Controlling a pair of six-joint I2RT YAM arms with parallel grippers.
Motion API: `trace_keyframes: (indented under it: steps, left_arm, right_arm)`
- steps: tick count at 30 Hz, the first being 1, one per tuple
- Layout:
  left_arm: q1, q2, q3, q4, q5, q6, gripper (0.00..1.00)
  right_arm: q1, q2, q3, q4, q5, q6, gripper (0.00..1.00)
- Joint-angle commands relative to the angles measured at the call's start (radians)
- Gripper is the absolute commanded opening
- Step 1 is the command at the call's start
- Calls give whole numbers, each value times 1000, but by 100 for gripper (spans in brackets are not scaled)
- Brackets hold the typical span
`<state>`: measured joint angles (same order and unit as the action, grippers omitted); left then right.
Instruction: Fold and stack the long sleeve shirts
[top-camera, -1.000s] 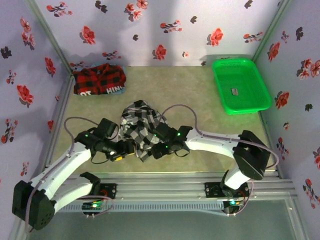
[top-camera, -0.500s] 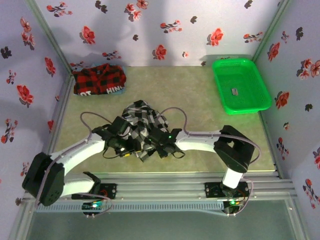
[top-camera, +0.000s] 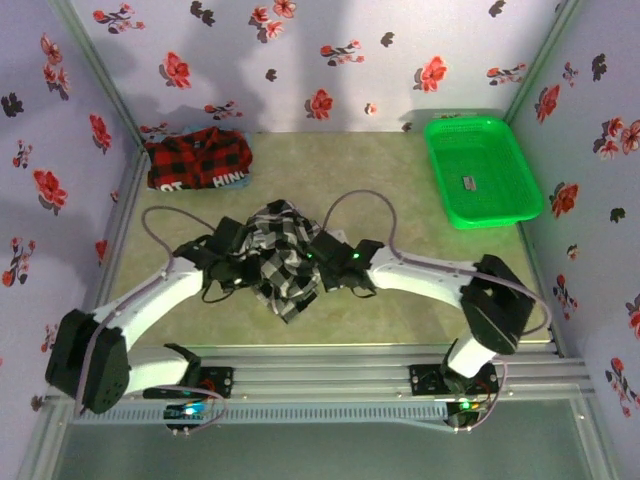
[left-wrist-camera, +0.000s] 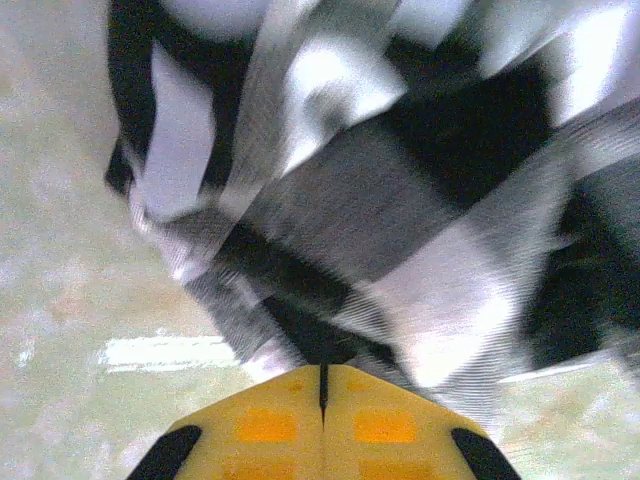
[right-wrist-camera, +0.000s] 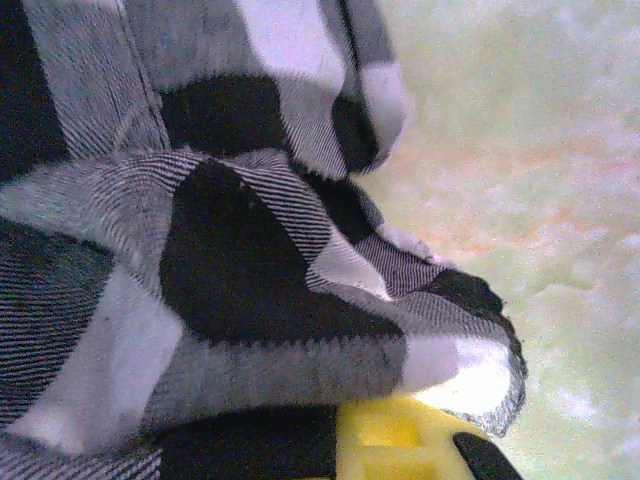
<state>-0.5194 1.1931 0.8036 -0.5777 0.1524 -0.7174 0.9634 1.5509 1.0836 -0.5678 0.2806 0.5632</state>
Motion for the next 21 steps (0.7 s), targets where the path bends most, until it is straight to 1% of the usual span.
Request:
trace_keyframes:
  steps: [1, 2, 4, 5, 6, 9, 13, 16, 19, 21]
  left_arm:
    - [-4, 4, 13, 52, 155, 28, 30]
    - [-12, 17, 3, 61, 172, 17, 38]
    - [-24, 32, -33, 75, 168, -4, 53]
    - [-24, 33, -59, 91, 164, -30, 59]
    - [-22, 36, -92, 119, 162, -58, 62]
    - [-24, 50, -149, 192, 173, -135, 64]
    - [-22, 77, -185, 301, 166, -242, 70]
    - [-22, 129, -185, 405, 173, -322, 71]
    - [-23, 176, -171, 472, 165, -363, 67]
    - [-22, 202, -162, 496, 156, -370, 60]
  right_arm:
    - [-33, -37, 22, -26, -16, -7, 4]
    - [-39, -36, 22, -24, -27, -6, 4]
    - [-41, -27, 24, -24, -29, 0, 4]
    - [-41, -21, 28, -26, -34, 5, 3]
    - [-41, -16, 34, -29, -37, 12, 2]
    - [-41, -11, 42, -24, -40, 34, 2]
    - [-40, -11, 50, -12, -50, 36, 2]
    - [-41, 0, 59, -10, -63, 44, 2]
    - [-41, 1, 59, -4, -65, 54, 2]
    - [-41, -4, 61, -3, -70, 56, 2]
